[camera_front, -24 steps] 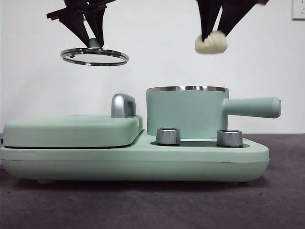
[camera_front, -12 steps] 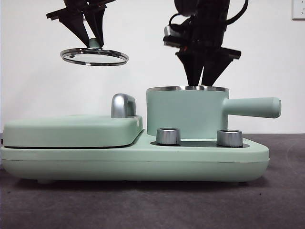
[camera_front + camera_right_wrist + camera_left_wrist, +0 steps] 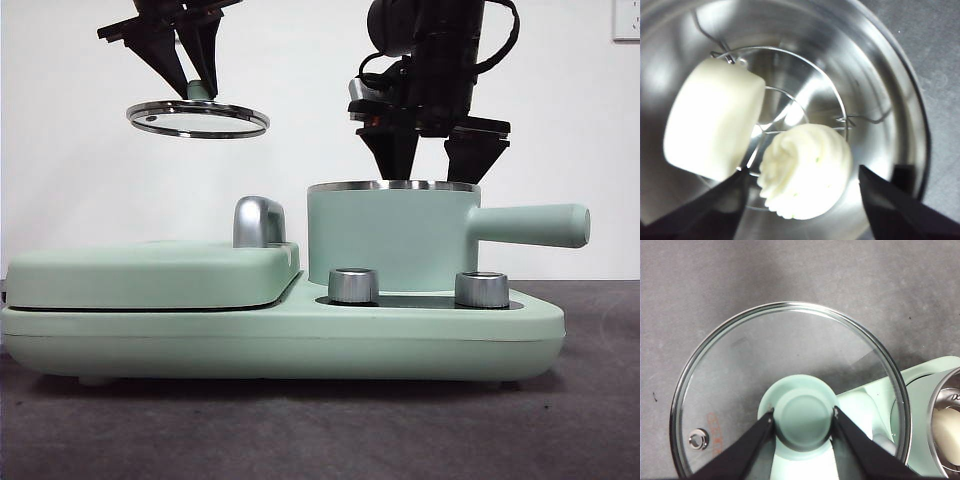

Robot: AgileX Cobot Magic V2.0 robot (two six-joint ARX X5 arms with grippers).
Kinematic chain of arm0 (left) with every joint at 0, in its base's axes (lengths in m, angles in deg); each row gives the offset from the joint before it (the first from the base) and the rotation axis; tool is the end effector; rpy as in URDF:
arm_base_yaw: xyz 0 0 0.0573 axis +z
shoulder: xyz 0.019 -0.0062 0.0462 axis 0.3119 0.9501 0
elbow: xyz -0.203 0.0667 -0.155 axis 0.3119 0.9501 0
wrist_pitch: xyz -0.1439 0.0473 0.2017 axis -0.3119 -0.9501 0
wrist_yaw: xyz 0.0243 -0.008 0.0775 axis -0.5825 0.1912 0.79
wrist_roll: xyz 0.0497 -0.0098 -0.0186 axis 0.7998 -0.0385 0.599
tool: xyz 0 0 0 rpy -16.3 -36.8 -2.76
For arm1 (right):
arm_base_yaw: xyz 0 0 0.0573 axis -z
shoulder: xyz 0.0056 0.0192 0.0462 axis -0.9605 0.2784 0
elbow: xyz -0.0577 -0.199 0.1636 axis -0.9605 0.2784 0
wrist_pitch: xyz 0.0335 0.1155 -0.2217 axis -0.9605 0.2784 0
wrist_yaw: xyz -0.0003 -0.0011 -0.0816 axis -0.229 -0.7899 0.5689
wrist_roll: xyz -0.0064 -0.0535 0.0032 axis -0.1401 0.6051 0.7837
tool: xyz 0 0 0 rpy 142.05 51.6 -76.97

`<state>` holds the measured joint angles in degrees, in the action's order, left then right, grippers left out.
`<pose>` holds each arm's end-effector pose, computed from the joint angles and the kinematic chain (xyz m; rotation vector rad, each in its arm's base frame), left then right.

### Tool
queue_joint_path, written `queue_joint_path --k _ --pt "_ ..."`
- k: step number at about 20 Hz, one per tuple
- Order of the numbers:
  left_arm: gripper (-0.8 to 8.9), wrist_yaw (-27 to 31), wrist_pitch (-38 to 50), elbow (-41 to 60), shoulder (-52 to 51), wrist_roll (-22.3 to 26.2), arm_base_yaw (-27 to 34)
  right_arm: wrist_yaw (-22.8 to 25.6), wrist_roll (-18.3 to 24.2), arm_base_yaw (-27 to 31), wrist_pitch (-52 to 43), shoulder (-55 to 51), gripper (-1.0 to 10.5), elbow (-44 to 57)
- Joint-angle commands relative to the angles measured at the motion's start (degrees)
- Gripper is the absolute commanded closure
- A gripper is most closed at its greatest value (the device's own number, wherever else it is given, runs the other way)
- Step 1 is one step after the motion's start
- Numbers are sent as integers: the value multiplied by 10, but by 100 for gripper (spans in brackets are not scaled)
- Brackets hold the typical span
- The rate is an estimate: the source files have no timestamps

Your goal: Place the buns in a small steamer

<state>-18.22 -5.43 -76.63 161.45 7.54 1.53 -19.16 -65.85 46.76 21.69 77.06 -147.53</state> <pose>0.4010 -0.1228 0.4110 0.0959 0.9149 -0.3710 0.3609 0.1853 0.2875 -0.2334 1.3162 0.3741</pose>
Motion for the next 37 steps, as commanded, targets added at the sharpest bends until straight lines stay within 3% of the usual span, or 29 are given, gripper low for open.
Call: queue_joint_path --k 1,8,14,17,23,31,37 --pt "726 -1 11 -26 -3 0 -3 1 7 -4 -2 10 581 -19" --pt "726 -1 10 -26 -3 -2 -5 1 8 -9 82 -17 581 -111" --pt "726 -1 6 -26 -3 -3 -21 3 24 -11 102 -119 452 -87" --pt "726 -1 6 -25 -3 -13 -37 3 24 -13 102 -190 449 -54" --pt "726 -1 6 -25 -3 -16 -86 3 22 -13 97 -366 449 113" --pt "726 -1 -3 -19 -3 -26 -167 0 -31 -13 -18 -661 449 399" --pt "727 -1 -3 10 -3 -30 -227 -2 -74 -13 -55 -863 450 514"
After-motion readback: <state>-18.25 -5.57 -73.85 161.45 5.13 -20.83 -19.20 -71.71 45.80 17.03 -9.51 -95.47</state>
